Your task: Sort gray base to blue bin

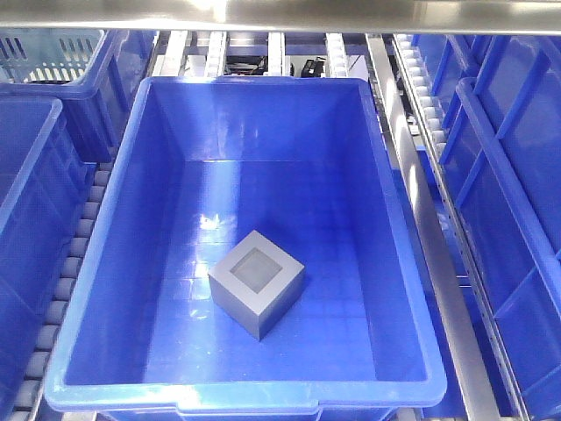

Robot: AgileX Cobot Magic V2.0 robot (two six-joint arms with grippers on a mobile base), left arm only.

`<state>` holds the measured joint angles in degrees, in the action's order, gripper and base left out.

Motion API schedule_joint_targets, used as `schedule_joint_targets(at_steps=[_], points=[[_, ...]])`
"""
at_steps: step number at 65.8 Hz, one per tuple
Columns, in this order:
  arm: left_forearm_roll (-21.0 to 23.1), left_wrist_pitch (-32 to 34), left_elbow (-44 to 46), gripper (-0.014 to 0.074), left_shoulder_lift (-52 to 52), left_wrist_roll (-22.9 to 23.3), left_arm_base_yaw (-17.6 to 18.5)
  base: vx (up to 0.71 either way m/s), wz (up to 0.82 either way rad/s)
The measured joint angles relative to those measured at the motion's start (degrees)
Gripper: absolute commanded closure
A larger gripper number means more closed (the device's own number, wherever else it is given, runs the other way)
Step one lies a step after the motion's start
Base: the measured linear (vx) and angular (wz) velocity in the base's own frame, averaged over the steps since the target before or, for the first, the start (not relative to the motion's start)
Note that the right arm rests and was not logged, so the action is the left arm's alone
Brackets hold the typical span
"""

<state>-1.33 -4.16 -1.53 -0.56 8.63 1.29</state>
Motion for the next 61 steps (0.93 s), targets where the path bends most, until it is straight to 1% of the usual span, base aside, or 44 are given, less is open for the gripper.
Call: schedule_joint_targets(at_steps=[61], points=[[0.0, 0.0, 0.0, 0.0602, 0.0, 0.0, 0.0, 0.0, 0.0]])
